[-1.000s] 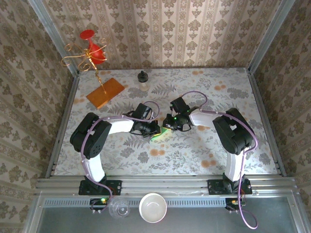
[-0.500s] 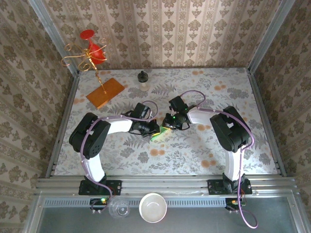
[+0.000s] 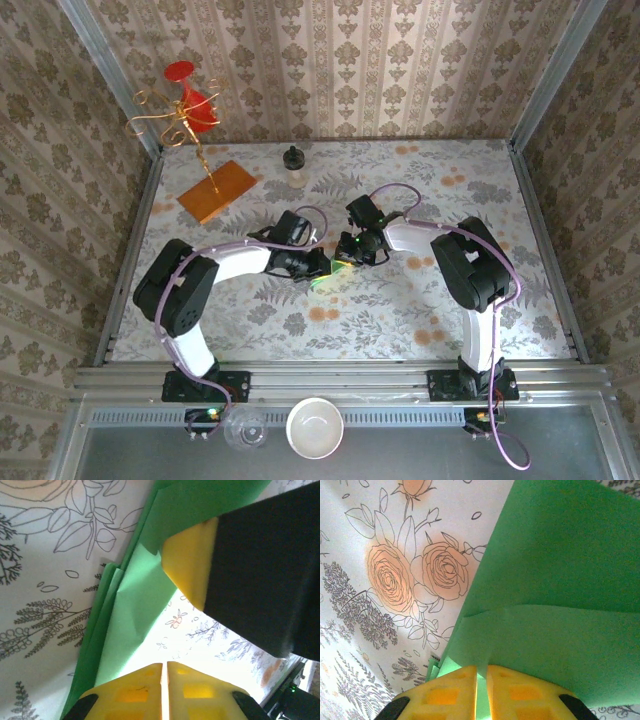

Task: Fold a paper plane with a square sheet of paper (pick it up from the middle)
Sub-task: Fold the wing for the fifth time at the center of the table.

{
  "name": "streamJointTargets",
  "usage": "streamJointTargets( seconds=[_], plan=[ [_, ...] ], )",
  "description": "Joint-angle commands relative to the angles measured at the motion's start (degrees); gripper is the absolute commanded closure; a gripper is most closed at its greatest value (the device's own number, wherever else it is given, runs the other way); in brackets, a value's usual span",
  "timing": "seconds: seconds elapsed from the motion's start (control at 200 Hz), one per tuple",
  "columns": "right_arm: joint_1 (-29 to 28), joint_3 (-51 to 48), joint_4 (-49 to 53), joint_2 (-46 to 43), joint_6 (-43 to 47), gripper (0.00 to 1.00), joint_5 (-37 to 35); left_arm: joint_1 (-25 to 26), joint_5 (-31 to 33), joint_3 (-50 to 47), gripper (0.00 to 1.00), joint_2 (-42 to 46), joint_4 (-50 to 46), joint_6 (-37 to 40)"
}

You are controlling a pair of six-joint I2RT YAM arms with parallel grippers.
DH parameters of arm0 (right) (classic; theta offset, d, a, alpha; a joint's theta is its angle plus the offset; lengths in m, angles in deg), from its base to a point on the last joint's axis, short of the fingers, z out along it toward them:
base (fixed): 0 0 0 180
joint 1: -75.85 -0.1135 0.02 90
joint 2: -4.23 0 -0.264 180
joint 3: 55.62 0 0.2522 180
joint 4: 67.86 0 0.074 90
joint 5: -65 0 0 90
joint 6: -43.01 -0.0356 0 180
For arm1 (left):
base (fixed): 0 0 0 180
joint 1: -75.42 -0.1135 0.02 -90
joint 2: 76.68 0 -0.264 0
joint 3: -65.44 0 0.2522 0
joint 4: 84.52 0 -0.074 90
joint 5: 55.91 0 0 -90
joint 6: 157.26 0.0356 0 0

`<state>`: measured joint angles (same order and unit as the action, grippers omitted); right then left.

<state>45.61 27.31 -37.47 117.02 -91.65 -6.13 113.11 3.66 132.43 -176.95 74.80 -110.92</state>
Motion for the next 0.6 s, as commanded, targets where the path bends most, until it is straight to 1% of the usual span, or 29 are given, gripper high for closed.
streamJointTargets(
  seconds=[0.0,0.215,0.595],
  plan=[
    [0.4,0.4,5.1,2.7,1.3,0.83,-2.8,-0.2,-0.2,2.5,0.88,-2.1,-1.9,2.4],
    [0.4,0.6,6.2,3.2,1.6,0.83,-2.8,-0.7,-1.5,3.1,0.90,-4.5,-1.3,3.2],
    [0.4,1.5,9.3,4.8,2.3,0.82,-3.6,-2.5,-2.1,2.3,0.94,-5.9,-5.3,7.6]
  ],
)
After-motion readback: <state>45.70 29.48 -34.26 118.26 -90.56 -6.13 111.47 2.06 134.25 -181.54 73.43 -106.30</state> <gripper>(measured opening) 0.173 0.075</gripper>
